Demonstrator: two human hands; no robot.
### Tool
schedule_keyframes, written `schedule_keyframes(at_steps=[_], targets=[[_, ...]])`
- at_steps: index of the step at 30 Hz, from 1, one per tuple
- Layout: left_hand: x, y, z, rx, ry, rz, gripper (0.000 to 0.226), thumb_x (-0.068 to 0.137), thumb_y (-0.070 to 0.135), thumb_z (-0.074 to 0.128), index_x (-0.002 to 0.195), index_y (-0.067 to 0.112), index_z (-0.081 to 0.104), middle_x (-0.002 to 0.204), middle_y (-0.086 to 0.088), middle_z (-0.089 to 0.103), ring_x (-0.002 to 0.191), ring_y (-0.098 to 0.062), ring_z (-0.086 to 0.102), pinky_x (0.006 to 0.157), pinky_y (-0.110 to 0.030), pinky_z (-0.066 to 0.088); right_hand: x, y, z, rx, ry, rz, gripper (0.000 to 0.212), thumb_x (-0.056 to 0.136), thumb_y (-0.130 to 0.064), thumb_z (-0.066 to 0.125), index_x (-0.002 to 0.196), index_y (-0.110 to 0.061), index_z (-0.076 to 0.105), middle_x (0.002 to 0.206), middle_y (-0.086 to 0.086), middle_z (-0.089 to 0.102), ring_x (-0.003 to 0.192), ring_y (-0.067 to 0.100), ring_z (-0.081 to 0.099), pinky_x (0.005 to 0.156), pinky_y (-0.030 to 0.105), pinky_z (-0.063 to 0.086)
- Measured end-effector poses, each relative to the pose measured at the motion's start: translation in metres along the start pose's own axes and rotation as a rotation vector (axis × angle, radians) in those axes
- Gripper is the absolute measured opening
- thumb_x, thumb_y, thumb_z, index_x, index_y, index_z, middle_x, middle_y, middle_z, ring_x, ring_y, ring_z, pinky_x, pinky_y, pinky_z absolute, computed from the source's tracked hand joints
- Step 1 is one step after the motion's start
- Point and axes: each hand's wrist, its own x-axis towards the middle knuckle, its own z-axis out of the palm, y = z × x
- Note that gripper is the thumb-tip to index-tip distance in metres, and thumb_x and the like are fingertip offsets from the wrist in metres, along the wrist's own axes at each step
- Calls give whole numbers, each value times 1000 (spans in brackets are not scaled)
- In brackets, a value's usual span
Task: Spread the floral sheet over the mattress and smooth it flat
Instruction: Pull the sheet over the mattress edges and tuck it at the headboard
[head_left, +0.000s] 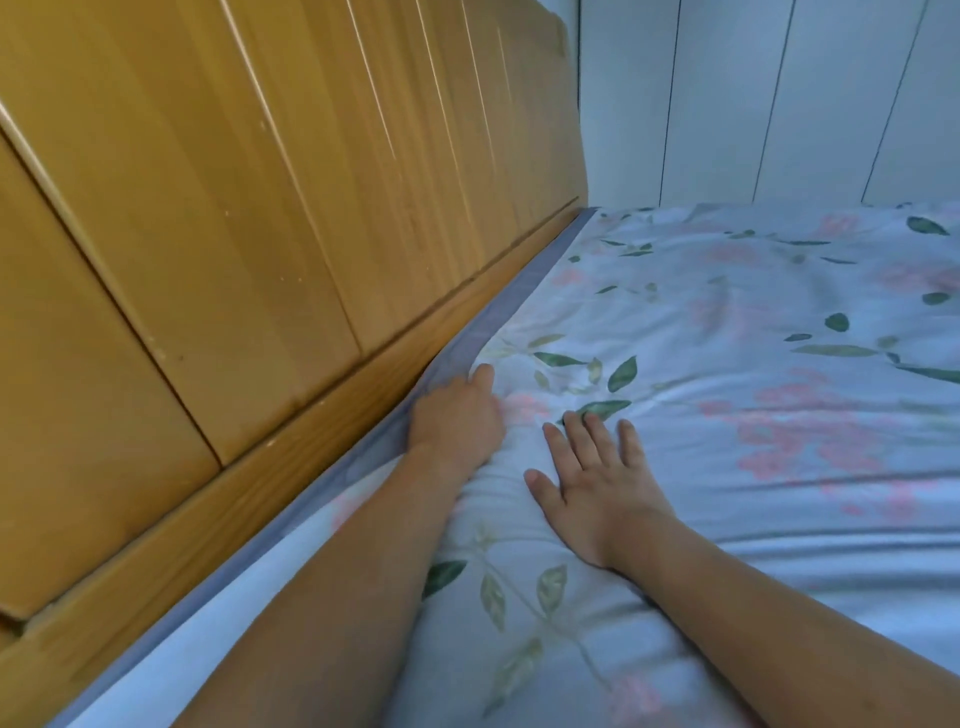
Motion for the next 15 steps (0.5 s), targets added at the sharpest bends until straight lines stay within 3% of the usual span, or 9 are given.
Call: schedule_keyframes(at_steps=[3,6,10,12,15], targets=[[-7,1,9,63,-7,31,26,91,13,35,115,19,42,110,-11,53,89,-33,57,59,-36,36,0,-1,4,25,13,-4,86,76,-60,-19,153,-23,-12,160,1,-16,147,19,-18,116,50,-17],[-6,4,-4,174,-17,80,26,94,7,32,116,15,42,112,-12,50,84,-31,59,58,-38,41,-2,1,-10,142,-14,8,70,93,-60,0,153,-27,-8,161,-2,-15,147,16,-19,116,47,-18],[21,-14,-32,425,104,155,29,93,5,33,119,12,44,112,-12,50,85,-28,67,58,-34,45,19,3,-54,272,74,-1,61,98,-56,13,154,-32,4,161,-7,-8,148,15,-12,115,47,-15],[31,-32,-38,583,197,172,31,86,7,35,109,15,55,98,-6,57,70,-22,69,49,-28,43,40,22,-73,225,148,40,59,98,-54,15,153,-32,8,162,-6,-4,149,16,-8,115,48,-13],[23,-44,-5,721,210,188,37,74,13,35,83,16,71,65,-1,56,42,-16,53,40,-21,24,60,58,-61,148,129,139,61,98,-53,14,154,-30,6,162,-4,-2,149,18,-4,117,50,-9]])
